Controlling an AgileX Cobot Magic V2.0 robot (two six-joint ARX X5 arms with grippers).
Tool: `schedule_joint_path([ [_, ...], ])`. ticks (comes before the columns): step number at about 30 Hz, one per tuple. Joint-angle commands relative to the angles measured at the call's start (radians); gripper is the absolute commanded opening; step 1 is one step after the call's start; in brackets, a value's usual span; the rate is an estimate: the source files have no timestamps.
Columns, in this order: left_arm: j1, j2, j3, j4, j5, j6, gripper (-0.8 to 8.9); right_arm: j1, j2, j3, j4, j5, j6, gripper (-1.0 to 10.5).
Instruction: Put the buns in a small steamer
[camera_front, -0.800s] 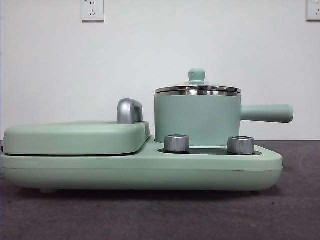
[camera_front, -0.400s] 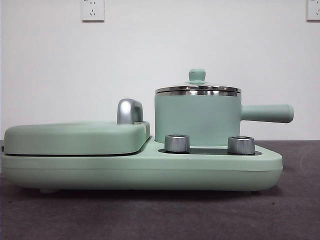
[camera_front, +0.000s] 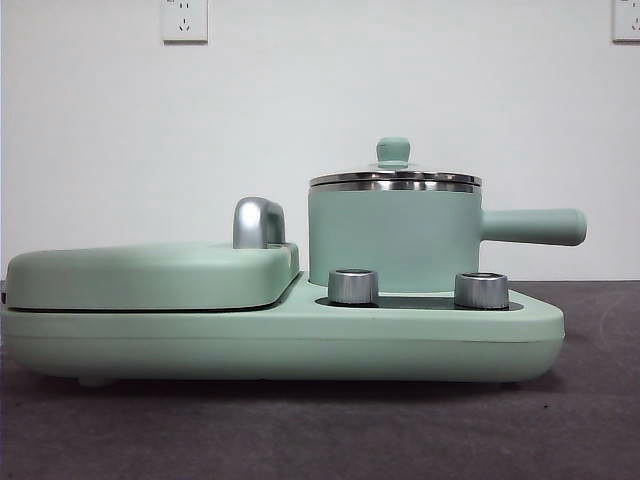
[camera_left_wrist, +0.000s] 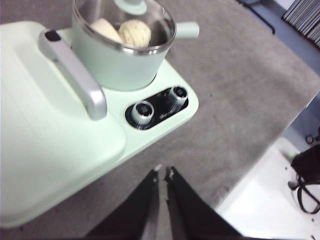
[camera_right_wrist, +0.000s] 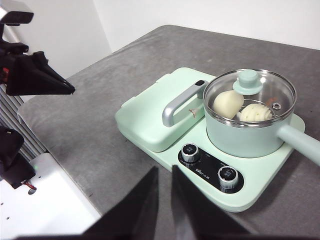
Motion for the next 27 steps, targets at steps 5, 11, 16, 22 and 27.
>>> schedule_joint_path([
  [5,-0.009,0.003,0.009,0.02,0.0,-0.008,0.07,0.005,0.006,0.009,0.007,0.003,-0.006,0.2],
  [11,-0.009,0.002,0.009,0.023,0.0,-0.008,0.07,0.005,0.006,0.009,0.007,0.003,-0.006,0.2],
  [16,0.051,-0.056,-0.028,0.05,0.01,-0.007,0.07,0.005,0.006,0.009,0.008,0.003,-0.006,0.2],
  [22,0.309,-0.243,-0.243,0.257,0.02,-0.007,0.07,0.005,0.006,0.009,0.01,0.003,-0.006,0.2],
  [27,0.521,-0.438,-0.475,0.417,0.019,0.065,0.07,0.005,0.006,0.009,0.014,0.003,-0.006,0.2],
])
